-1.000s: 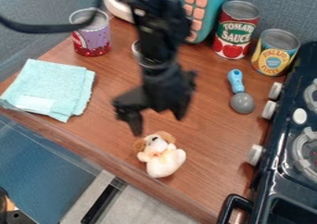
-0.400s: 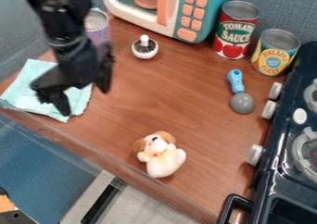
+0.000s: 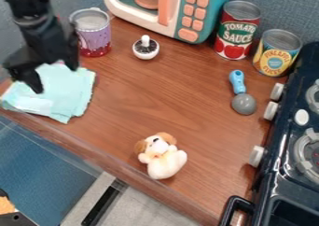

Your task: Move the blue towel to the right side of the table

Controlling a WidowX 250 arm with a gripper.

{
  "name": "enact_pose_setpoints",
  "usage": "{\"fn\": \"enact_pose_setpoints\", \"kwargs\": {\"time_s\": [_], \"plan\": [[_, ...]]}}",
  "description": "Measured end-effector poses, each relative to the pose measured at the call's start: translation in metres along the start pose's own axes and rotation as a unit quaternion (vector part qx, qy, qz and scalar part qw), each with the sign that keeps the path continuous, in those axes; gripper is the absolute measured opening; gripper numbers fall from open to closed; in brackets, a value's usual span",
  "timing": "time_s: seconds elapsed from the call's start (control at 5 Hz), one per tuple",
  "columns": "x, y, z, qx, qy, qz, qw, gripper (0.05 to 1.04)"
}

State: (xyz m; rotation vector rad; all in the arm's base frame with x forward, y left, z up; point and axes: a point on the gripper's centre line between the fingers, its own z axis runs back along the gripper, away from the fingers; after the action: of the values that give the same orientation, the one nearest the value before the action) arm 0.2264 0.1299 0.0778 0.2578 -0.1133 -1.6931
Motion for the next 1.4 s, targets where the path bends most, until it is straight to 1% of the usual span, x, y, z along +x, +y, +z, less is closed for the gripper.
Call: {"fn": "enact_pose_setpoints", "kwargs": {"time_s": [0.2,0.4,0.6,0.8,1.0,1.2,1.4], "plan": [[-0.022,-0.003,-0.007,-0.007,-0.002,0.032,0.9995,1.000],[-0.033,-0.005,-0.016,-0.026,0.004,0.041,0.9988,1.000],[-0.035,-0.006,-0.026,-0.041,0.016,0.044,0.9981,1.000],[-0.029,-0.001,-0.028,-0.047,0.023,0.041,0.9978,1.000],[-0.021,0.002,-0.033,-0.063,0.021,0.047,0.9966,1.000],[-0.013,0.008,-0.041,-0.080,0.013,0.051,0.9954,1.000],[-0.002,0.013,-0.053,-0.090,0.009,0.054,0.9945,1.001]]}}
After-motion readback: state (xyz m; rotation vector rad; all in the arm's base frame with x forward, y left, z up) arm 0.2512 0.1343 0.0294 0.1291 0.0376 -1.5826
